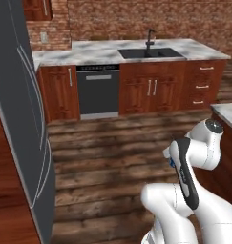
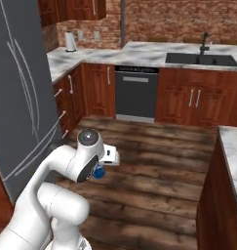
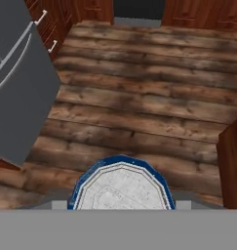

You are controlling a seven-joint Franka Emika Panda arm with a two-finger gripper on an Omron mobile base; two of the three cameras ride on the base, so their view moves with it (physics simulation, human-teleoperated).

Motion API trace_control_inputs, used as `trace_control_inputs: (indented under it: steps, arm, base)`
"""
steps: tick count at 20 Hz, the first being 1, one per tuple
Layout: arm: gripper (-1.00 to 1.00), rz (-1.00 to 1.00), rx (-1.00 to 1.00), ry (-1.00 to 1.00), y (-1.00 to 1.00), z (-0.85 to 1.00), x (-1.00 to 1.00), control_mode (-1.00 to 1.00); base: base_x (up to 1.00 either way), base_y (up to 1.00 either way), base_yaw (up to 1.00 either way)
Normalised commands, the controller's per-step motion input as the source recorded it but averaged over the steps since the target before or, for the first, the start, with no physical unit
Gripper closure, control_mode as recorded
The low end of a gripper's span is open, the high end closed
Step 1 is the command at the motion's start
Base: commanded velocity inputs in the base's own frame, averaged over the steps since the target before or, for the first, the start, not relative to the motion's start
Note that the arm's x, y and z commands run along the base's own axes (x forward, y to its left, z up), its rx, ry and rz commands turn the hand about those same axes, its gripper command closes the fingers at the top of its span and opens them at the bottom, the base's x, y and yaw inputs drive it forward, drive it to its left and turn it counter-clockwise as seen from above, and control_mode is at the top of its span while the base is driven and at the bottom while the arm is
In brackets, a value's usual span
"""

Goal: Move the drinks to the dining counter.

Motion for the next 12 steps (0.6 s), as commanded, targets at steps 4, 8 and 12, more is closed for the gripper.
trace_control_inputs:
  steps: [4,8,12]
  arm:
    - [1.0,0.0,0.0,0.0,0.0,0.0,0.0,1.0]
    - [1.0,0.0,0.0,0.0,0.0,0.0,0.0,1.0]
    - [1.0,0.0,0.0,0.0,0.0,0.0,0.0,1.0]
  base:
    - [1.0,0.0,0.0]
    - [1.0,0.0,0.0]
    - [1.0,0.0,0.0]
